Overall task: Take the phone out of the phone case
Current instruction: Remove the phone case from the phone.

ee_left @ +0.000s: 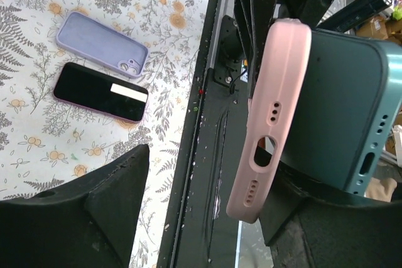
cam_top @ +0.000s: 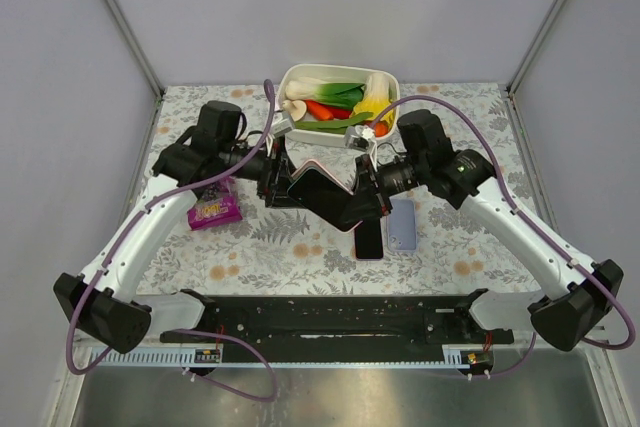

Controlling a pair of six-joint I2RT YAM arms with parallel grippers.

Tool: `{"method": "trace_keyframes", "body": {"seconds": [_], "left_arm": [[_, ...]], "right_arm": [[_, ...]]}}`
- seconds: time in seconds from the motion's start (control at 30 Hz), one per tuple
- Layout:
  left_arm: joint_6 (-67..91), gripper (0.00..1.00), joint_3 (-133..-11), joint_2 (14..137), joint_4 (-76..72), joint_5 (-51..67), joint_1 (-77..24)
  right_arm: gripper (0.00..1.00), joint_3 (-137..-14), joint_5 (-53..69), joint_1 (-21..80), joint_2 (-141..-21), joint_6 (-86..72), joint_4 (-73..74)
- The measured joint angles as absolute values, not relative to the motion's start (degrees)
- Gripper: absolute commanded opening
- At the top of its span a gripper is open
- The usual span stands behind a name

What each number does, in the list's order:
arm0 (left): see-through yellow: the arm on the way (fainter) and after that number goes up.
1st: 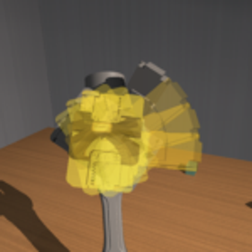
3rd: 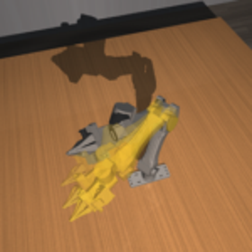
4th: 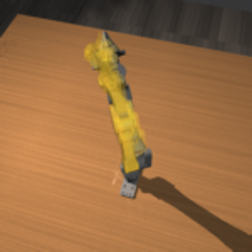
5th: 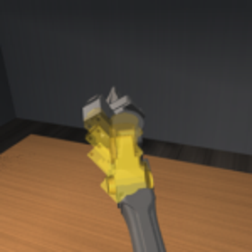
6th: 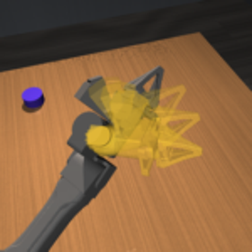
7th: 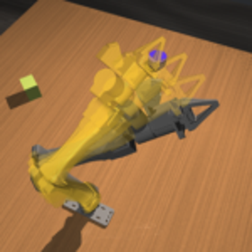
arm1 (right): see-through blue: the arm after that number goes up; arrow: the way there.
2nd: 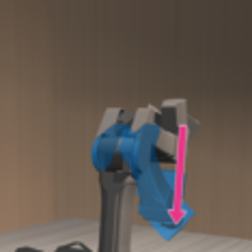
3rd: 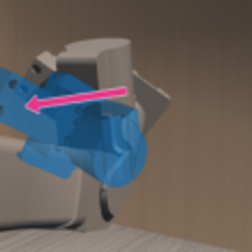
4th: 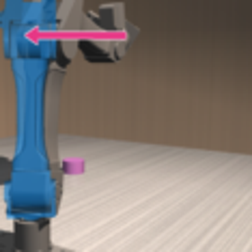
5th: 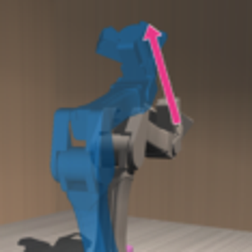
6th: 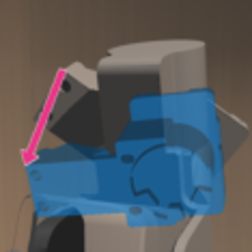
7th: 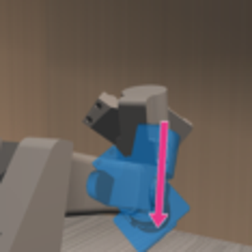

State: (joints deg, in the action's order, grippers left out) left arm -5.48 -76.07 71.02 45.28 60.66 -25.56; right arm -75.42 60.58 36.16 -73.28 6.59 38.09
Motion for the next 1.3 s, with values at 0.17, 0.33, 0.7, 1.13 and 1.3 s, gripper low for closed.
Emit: {"method": "trace_keyframes", "body": {"seconds": [0.17, 0.33, 0.7, 1.13, 1.3], "left_arm": [[-2.44, 0.75, -76.25, 71.35, 42.81, 61.69, -25.26], [0.75, 0.77, -76.27, 71.44, 40.01, 61.76, -25.23], [4.89, 0.78, -76.27, 71.66, 32.34, 61.1, -27.2], [11.94, 0.81, -76.58, 71.66, 26.17, 63.16, -22.06], [12.34, 0.82, -79.9, 71.75, 26.72, 64.55, -15.64]], "right_arm": [[0.0, -74.72, 60.77, 35.64, -72.6, 6.57, 36.23], [0.0, -74.59, 60.9, 35.09, -72.14, 6.52, 35.53], [0.0, -74.59, 63.16, 35.14, -72.47, 6.22, 30.81], [0.0, -74.46, 60.29, 35.09, -72.34, 6.11, 24.86], [0.0, -73.08, 58.22, 35.05, -72.34, 5.91, 25.08]]}}
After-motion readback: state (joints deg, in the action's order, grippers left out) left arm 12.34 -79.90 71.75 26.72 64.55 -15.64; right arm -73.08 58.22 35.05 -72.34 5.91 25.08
